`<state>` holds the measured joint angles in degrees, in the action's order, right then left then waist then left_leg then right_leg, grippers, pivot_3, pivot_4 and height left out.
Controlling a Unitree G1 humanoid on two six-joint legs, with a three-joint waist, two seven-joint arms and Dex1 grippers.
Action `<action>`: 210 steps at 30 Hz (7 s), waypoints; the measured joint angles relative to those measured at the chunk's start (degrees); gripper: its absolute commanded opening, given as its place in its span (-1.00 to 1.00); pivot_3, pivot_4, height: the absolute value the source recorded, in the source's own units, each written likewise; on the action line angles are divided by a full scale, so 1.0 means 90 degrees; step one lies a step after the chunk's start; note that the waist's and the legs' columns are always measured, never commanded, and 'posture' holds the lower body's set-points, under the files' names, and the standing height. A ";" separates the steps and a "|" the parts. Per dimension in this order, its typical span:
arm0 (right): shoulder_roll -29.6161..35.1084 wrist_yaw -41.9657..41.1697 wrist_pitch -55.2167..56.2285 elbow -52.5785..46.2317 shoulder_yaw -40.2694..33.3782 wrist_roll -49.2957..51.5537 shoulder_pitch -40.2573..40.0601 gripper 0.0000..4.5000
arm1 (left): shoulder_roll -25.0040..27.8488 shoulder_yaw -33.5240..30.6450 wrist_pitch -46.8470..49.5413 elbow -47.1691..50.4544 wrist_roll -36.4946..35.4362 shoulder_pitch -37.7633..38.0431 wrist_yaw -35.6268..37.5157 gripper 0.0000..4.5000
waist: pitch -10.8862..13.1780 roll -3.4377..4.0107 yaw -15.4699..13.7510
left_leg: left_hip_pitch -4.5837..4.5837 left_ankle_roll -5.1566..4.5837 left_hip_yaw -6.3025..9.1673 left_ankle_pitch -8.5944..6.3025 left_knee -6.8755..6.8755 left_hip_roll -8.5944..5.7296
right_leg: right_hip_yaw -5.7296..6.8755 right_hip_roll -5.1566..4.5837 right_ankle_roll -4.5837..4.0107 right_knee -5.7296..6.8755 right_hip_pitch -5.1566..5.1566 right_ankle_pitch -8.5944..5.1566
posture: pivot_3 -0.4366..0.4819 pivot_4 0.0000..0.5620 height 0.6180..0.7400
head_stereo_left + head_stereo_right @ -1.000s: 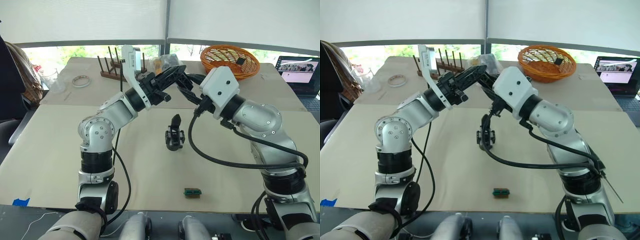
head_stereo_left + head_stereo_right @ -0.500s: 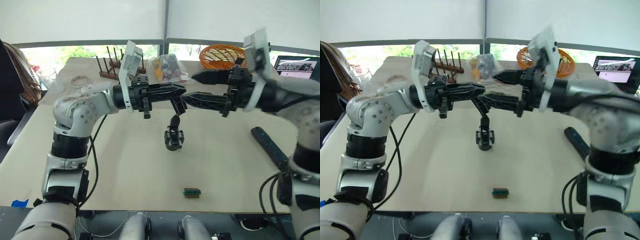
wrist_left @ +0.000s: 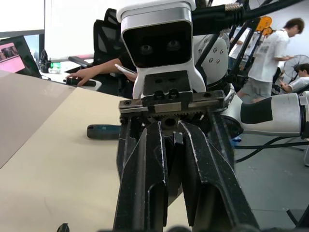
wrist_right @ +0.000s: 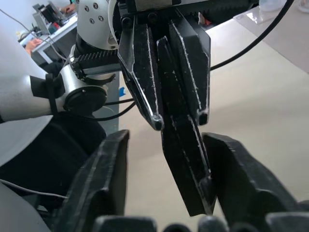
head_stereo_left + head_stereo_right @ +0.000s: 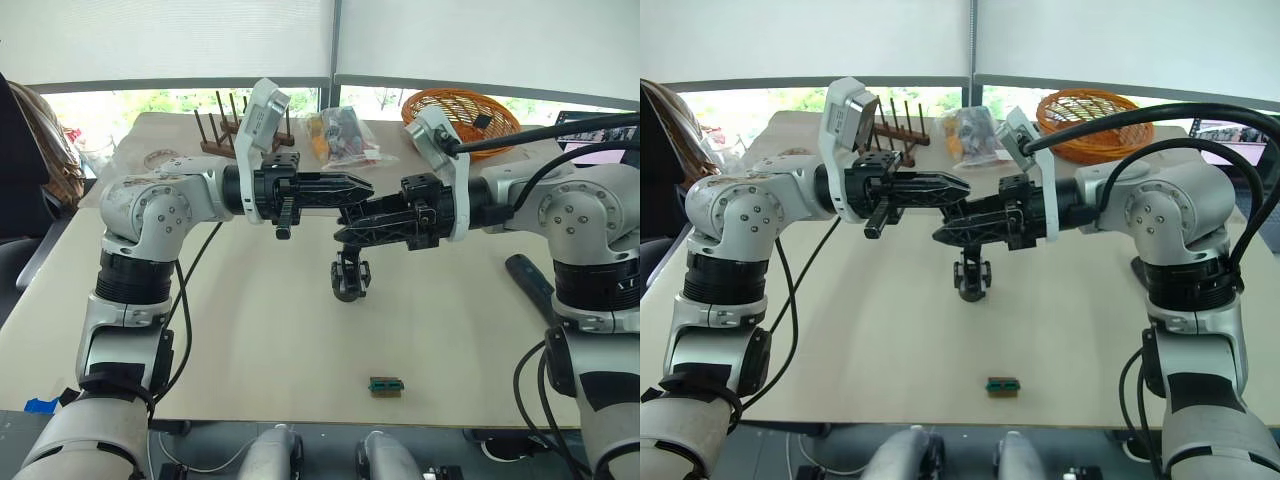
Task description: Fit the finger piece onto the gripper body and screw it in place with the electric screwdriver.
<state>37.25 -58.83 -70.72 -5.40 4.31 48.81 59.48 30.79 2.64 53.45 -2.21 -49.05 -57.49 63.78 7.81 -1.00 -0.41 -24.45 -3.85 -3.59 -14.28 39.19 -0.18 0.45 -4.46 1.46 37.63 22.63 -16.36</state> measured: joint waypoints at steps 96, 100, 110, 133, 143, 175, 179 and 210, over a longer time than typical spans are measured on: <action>-0.0534 -0.0713 0.5532 0.0231 0.0374 -0.2603 -0.2972 -0.82 | -0.1971 0.1306 -0.7585 -0.5320 0.5200 0.1266 0.0705 0.03 | 0.0001 -0.0002 -0.0036 | -0.0081 -0.0022 -0.0017 -0.0011 0.0092 -0.0002 | 0.0015 0.0003 0.0011 0.0041 0.0062 0.0006 | -0.05 -0.47 1.00; -0.0815 -0.0943 0.5951 0.0848 0.0530 -0.2831 -0.2723 -0.82 | -0.1996 0.1306 -0.7613 -0.5521 0.5223 0.1138 0.0740 0.03 | 0.0001 -0.0002 -0.0038 | -0.0081 -0.0019 -0.0016 -0.0010 0.0093 -0.0002 | 0.0018 0.0004 0.0011 0.0044 0.0061 0.0006 | -0.05 -0.47 1.00; -0.0920 -0.1298 0.6214 0.1250 0.0608 -0.2917 -0.2815 -0.82 | -0.1996 0.1300 -0.7745 -0.5626 0.5330 0.1054 0.0731 0.03 | 0.0001 -0.0002 -0.0036 | -0.0081 -0.0018 -0.0015 -0.0009 0.0096 -0.0001 | 0.0018 0.0003 0.0011 0.0046 0.0061 0.0006 | -0.05 -0.47 1.00; -0.0872 -0.1556 0.6416 0.1177 0.0680 -0.3067 -0.2958 -0.82 | -0.2003 0.1252 -0.7741 -0.5712 0.5378 0.1009 0.0716 0.03 | 0.0001 -0.0002 -0.0035 | -0.0079 -0.0017 -0.0015 -0.0008 0.0098 0.0000 | 0.0017 0.0003 0.0011 0.0049 0.0060 0.0006 | -0.05 -0.47 1.00; -0.1121 -0.1458 0.6721 0.1684 0.0708 -0.3147 -0.2747 -0.82 | -0.1982 0.1155 -0.7690 -0.5763 0.5414 0.1009 0.0600 0.03 | 0.0000 -0.0003 -0.0022 | -0.0057 -0.0012 -0.0015 -0.0005 0.0097 0.0002 | 0.0014 0.0004 0.0011 0.0064 0.0049 0.0006 | -0.05 -0.47 1.00; -0.0988 -0.1419 0.7682 0.1863 0.0792 -0.3284 -0.3155 -0.82 | -0.2032 0.1140 -0.7720 -0.5765 0.5603 0.1011 0.0542 0.03 | -0.0002 -0.0003 -0.0031 | 0.0030 -0.0067 -0.0014 -0.0040 0.0074 0.0003 | 0.0015 -0.0003 0.0011 0.0040 -0.0037 0.0006 | -0.05 -0.47 1.00; -0.0950 -0.1841 0.7328 0.2321 0.0974 -0.3283 -0.2593 -0.82 | -0.2023 0.1130 -0.7715 -0.5765 0.5602 0.1020 0.0535 0.03 | -0.0002 -0.0003 -0.0025 | 0.0032 -0.0066 -0.0014 -0.0040 0.0073 0.0003 | 0.0016 -0.0004 0.0010 0.0041 -0.0038 0.0006 | -0.05 -0.47 1.00; -0.0939 -0.1942 0.6246 0.3029 0.1452 -0.3337 -0.1776 -0.82 | -0.1969 0.1073 -0.7367 -0.5764 0.5598 0.1140 0.0467 0.03 | -0.0112 -0.0002 0.0078 | 0.0117 -0.0040 -0.0013 -0.0084 0.0036 0.0005 | 0.0030 -0.0110 0.0001 0.0005 -0.0053 0.0004 | -0.05 -0.47 1.00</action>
<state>28.80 -76.31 -14.51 21.85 17.38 18.77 43.50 13.06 12.30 -12.85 -54.09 1.33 -47.24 67.99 6.81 -1.02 0.30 -23.39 -4.21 -3.71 -15.04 39.52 -0.13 0.73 -5.44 1.47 37.67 22.15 -16.33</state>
